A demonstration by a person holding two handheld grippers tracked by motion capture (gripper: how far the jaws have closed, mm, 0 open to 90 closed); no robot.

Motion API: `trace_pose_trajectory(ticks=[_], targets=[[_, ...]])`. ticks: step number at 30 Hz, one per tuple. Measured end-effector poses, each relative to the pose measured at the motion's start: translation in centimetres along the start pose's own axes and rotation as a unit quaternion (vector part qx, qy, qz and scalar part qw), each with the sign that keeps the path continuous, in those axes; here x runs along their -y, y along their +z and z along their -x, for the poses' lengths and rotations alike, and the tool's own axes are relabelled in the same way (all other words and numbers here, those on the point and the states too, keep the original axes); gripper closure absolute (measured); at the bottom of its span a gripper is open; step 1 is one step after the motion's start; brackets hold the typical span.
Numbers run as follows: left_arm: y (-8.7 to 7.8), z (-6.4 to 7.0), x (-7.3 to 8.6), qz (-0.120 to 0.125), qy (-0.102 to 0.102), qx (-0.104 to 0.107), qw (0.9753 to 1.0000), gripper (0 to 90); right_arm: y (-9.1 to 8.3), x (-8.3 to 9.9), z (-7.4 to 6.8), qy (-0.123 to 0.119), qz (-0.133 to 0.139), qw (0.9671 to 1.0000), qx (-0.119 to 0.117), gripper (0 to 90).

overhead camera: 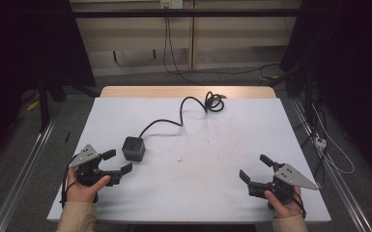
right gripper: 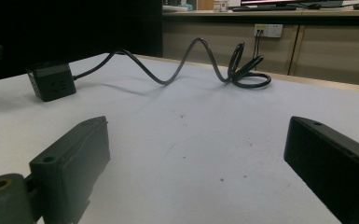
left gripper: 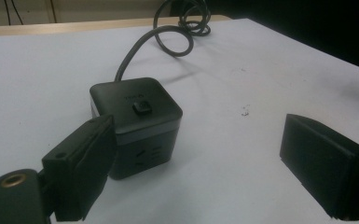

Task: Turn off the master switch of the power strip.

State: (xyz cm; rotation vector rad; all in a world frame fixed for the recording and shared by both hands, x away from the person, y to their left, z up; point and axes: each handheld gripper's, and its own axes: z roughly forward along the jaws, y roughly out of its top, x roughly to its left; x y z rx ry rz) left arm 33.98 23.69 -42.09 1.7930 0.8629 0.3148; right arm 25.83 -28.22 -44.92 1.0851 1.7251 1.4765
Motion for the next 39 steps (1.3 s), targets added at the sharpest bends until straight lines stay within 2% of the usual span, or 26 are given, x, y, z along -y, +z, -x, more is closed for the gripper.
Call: trace_pose_trajectory(ticks=[15,25,30,39], targets=[[-0.1,-0.2,1.0,-0.008,0.004,-0.006,0.9999,8.2,0.0,0.0,0.1,-0.002,0.000,1.0000,-0.001,6.2],[-0.5,-0.5,1.4,-0.001,-0.001,-0.010,1.0000,7.8,0.0,0.1,0.0,-0.001,-0.003,1.0000,0.000,6.3],[-0.7,-0.6,1.6,-0.004,0.003,-0.010,0.9999,7.9,0.0,0.1,0.1,-0.001,-0.001,1.0000,0.000,6.3],[-1.1,-0.7,2.2,-0.004,0.000,-0.011,0.9999,7.8,0.0,0.1,0.1,-0.001,-0.002,1.0000,0.001,6.3]])
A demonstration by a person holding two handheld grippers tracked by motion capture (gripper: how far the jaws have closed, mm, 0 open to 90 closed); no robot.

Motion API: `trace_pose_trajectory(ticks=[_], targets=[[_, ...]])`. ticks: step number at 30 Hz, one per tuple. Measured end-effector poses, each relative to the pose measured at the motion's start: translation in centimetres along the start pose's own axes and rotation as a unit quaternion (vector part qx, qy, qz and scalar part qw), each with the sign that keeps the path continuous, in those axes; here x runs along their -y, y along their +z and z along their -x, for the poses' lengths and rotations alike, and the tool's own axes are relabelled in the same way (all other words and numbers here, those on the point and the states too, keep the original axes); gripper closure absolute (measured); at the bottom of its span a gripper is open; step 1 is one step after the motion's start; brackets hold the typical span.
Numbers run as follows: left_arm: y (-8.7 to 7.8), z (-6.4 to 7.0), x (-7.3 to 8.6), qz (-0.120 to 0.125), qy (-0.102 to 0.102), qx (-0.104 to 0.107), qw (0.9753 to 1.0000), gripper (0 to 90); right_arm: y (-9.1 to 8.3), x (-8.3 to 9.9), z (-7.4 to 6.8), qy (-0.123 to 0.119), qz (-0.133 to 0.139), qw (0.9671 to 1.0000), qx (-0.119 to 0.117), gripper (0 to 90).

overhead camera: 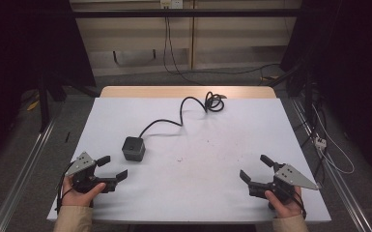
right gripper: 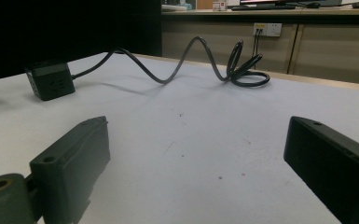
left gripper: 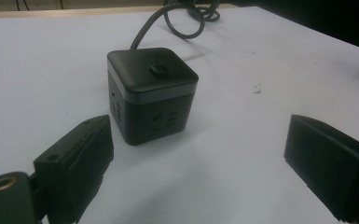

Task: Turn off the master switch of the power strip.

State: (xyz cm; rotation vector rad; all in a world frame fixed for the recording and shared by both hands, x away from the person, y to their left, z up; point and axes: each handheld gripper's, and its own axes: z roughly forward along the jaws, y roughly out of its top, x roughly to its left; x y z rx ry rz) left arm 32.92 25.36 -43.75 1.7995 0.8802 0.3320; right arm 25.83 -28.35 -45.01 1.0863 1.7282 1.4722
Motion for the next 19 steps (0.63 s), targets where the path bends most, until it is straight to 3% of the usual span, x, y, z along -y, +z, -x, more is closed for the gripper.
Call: trace_pose_trajectory(ticks=[19], targets=[[0.05,0.11,0.22,0.005,0.000,-0.001,1.0000,8.1,0.17,0.07,-0.10,-0.001,-0.006,1.0000,-0.002,6.4]])
